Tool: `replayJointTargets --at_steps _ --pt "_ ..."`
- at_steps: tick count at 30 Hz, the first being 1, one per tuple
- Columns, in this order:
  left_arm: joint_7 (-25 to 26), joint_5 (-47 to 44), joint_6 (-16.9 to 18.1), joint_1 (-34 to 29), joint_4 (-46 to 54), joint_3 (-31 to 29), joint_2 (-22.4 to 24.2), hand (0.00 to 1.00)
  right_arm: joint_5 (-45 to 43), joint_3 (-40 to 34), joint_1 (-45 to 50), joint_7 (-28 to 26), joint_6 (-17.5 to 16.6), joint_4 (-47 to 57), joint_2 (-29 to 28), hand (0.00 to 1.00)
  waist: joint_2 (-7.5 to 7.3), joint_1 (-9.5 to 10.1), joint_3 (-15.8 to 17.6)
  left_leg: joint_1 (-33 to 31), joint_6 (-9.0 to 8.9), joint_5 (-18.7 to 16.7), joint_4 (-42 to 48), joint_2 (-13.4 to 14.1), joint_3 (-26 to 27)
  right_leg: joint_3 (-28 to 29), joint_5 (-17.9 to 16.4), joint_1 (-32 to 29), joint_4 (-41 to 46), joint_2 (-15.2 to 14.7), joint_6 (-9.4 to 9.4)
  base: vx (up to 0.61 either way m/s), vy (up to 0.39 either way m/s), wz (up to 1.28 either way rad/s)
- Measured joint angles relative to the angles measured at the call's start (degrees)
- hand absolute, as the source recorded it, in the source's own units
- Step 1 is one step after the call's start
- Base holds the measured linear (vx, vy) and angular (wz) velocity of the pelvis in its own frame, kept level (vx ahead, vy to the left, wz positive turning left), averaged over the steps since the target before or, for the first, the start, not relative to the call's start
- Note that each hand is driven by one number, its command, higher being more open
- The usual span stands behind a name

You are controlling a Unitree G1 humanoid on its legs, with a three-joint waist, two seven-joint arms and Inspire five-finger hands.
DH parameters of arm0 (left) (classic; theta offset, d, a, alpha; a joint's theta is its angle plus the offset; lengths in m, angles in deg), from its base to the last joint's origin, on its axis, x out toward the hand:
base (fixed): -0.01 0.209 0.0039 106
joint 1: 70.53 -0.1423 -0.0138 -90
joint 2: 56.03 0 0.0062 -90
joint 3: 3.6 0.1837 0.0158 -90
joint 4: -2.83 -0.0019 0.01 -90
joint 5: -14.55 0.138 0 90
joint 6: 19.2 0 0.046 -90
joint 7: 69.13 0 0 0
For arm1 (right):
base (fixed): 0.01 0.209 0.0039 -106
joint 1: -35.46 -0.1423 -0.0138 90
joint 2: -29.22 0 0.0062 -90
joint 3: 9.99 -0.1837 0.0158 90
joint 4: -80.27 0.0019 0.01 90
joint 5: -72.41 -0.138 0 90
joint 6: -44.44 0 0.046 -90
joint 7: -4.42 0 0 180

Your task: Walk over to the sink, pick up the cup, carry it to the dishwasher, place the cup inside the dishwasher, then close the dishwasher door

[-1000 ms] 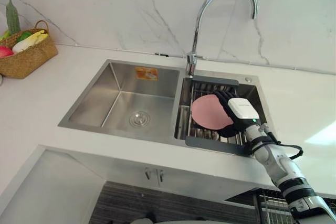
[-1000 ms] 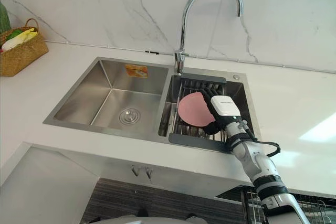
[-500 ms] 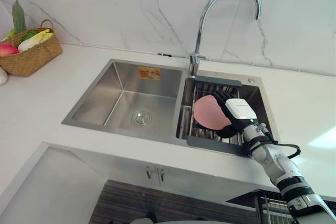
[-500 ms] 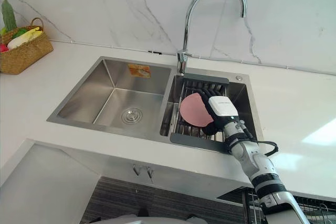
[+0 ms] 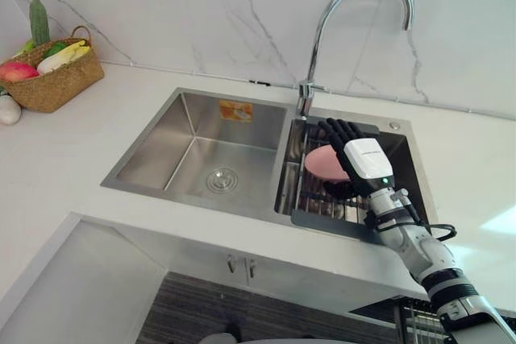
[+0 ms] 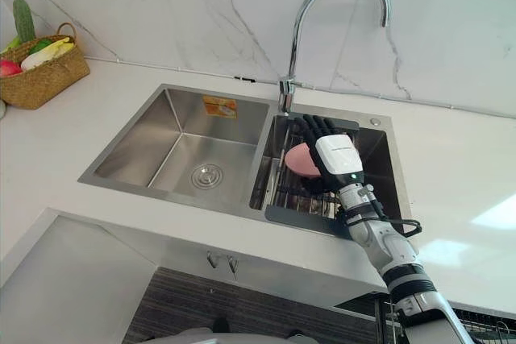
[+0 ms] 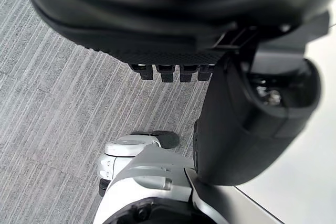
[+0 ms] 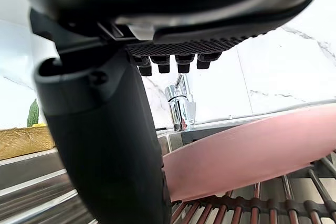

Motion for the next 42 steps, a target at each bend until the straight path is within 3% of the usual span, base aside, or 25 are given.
replayJointTargets --at_steps 5,14,23,24,36,42 --pt "0.0 0.0 -0.1 0.0 0.0 0.0 0.0 1.0 0.0 0.0 0.0 0.1 0.8 0.0 0.0 1.0 0.13 0.08 0.1 0.0 0.0 0.0 0.0 0.0 0.0 0.0 0.0 0.0 0.0 0.0 0.0 0.0 0.0 0.0" --pt "-0.1 0.0 -0.2 -0.1 -0.2 0.1 -0.1 1.0 0.5 0.0 -2.1 -0.4 6.4 -6.1 0.1 1.0 0.4 0.38 0.2 -0.2 0.04 0.0 0.0 -0.2 -0.5 -0.7 0.0 0.0 0.0 -0.1 0.01 0.0 0.0 0.01" --pt "-0.3 -0.1 -0.2 -0.1 -0.2 0.5 -0.2 1.0 0.5 0.0 -3.2 -0.4 8.1 -8.9 0.7 1.0 0.4 0.68 0.2 -0.6 0.22 0.4 0.0 -0.5 -1.8 -1.8 0.0 0.3 0.0 -0.4 0.04 0.0 0.015 0.08" --pt "-0.3 -0.1 -0.2 -0.2 -0.2 0.5 -0.2 1.0 0.5 0.0 -3.3 -0.4 8.2 -9.2 0.7 0.0 0.4 0.83 0.2 -0.6 0.21 0.4 0.0 -0.5 -1.8 -1.8 0.0 0.3 0.0 -0.4 0.05 0.0 0.0 0.0" --pt "-0.5 -0.1 0.1 -0.3 -0.2 0.5 -0.1 1.0 2.0 0.0 -4.3 1.4 7.4 -11.0 0.8 0.0 0.44 1.09 0.3 -1.1 0.44 0.6 0.0 -0.8 -2.5 -2.6 0.1 0.2 0.0 -0.7 0.21 0.01 0.012 0.02" --pt "-0.5 -0.1 0.2 -0.3 -0.2 0.5 -0.1 1.0 5.0 0.0 -5.8 4.8 3.6 -10.9 1.2 0.0 0.55 1.24 0.3 -1.2 0.5 0.6 0.0 -0.9 -2.6 -2.7 0.1 0.3 0.0 -0.8 0.25 0.01 0.008 0.01"
